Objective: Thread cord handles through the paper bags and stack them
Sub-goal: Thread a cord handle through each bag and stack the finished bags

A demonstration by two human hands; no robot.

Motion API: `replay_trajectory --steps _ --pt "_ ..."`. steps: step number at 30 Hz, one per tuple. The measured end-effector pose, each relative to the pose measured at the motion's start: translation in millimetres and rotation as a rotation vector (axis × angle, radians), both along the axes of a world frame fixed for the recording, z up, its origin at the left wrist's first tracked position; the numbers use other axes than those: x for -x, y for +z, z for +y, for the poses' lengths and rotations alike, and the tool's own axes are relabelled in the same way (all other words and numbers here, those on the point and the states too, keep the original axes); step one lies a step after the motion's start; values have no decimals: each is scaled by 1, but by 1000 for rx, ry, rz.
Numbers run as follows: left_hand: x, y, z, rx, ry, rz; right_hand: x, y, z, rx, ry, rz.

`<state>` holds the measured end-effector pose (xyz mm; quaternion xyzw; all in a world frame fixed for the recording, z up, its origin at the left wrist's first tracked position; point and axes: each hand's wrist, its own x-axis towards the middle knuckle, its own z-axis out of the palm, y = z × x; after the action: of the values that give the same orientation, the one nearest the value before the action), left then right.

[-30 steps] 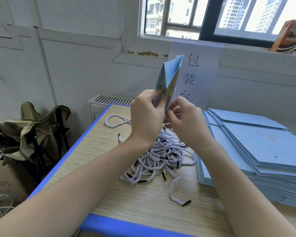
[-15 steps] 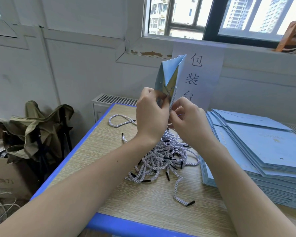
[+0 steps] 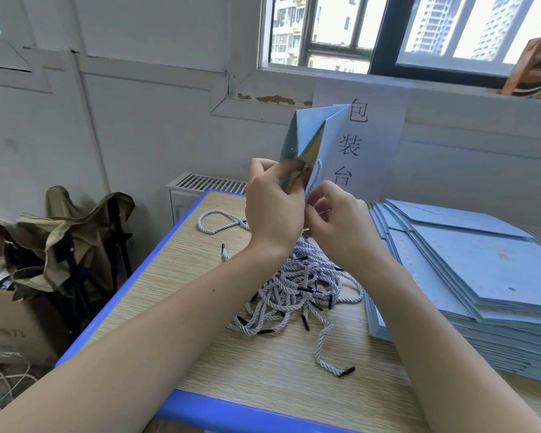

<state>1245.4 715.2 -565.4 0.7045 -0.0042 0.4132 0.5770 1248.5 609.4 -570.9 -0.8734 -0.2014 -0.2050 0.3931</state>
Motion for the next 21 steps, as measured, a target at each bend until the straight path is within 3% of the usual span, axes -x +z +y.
replay_trajectory --steps 10,21 --pt "0 -2 3 -244 34 32 -1 2 -1 -38 -55 -32" --pt "5 3 7 -296 31 66 1 5 -2 -157 -64 -173"
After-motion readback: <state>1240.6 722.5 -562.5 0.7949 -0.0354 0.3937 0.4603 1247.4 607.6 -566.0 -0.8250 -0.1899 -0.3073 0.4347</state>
